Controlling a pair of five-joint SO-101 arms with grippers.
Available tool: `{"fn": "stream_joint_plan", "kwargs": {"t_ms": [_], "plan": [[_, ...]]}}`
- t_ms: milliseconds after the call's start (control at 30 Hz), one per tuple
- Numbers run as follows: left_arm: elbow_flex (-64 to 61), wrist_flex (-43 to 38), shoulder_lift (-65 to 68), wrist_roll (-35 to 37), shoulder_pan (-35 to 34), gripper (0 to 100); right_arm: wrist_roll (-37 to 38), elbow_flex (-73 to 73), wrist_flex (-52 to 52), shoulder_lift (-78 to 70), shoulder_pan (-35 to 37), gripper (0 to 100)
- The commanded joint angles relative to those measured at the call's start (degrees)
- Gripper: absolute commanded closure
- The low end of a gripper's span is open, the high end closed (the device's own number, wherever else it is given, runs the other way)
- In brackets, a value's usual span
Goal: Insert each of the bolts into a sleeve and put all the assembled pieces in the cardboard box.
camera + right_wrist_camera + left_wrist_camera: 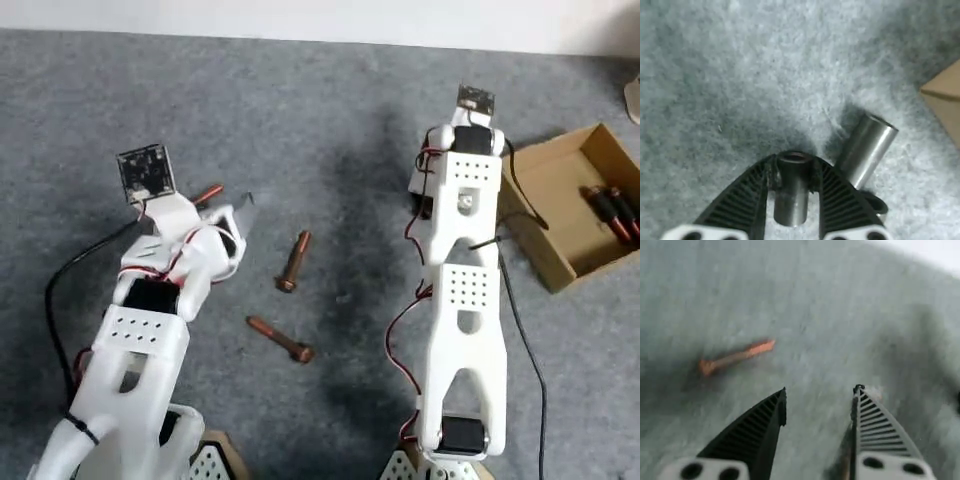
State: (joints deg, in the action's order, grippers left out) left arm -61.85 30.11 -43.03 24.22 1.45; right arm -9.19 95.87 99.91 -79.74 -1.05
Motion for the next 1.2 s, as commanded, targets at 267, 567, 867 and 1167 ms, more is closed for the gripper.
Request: {"fn": "stream_joint_plan", "kwargs": {"t_ms": [267, 567, 867, 1167], "plan": [[3.91, 12.22, -0.31, -35.34, 1.54, 80, -0.35, 6.73, -0.75, 3.56, -1.01, 99.4], [3.74, 23.12, -0.22, -72.88, 6.55, 80, -0.26, 6.73, -0.57, 3.21, -1.1, 99.4], [3.56, 40.7, 0.04, -97.32, 16.66, 80, 1.32, 6.64, -0.66, 3.21, -1.27, 99.4], [4.53, 43.08, -0.04, -100.22, 24.92, 80, 1.49, 6.64, -0.66, 3.12, -1.19, 99.4]]}}
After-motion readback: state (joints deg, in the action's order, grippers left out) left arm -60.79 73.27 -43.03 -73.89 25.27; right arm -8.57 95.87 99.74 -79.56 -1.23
